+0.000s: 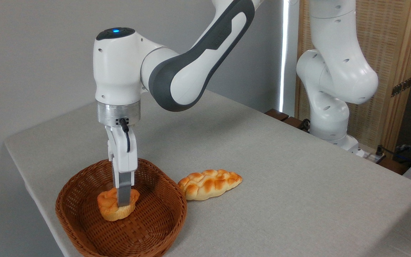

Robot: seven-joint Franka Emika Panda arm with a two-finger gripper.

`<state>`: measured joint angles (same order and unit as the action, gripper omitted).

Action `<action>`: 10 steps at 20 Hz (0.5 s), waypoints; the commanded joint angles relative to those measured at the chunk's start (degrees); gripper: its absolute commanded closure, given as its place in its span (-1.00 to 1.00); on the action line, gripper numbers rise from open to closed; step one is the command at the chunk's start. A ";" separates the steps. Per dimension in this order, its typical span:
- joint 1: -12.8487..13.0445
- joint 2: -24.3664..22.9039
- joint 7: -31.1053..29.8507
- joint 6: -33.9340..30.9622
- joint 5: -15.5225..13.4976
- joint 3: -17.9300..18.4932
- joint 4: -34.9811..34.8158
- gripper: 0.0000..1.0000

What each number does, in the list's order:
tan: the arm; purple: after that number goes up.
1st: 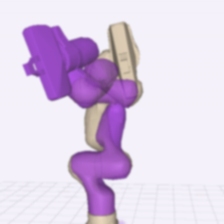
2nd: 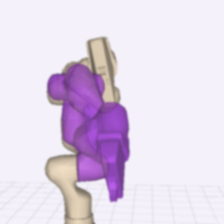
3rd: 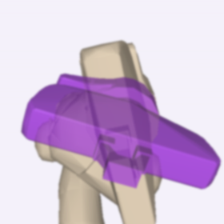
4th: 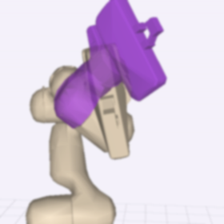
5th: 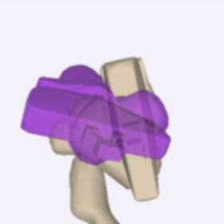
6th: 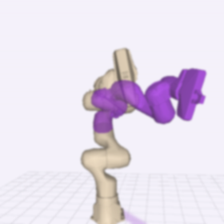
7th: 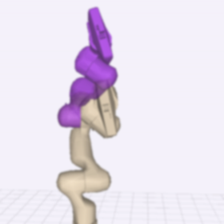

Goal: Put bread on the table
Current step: 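Lower the gripper around the round bun and close on it, then lift the round bun out of the basket toward the braided roll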

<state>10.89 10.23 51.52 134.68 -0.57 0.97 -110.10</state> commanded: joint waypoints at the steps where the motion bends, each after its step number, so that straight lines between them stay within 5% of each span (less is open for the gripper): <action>1: -0.17 -0.47 1.30 1.11 -0.49 0.26 0.23 0.06; 10: -0.35 -7.05 1.21 -6.44 -1.02 2.10 0.59 0.06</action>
<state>10.34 7.34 51.52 132.83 -0.58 1.59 -109.17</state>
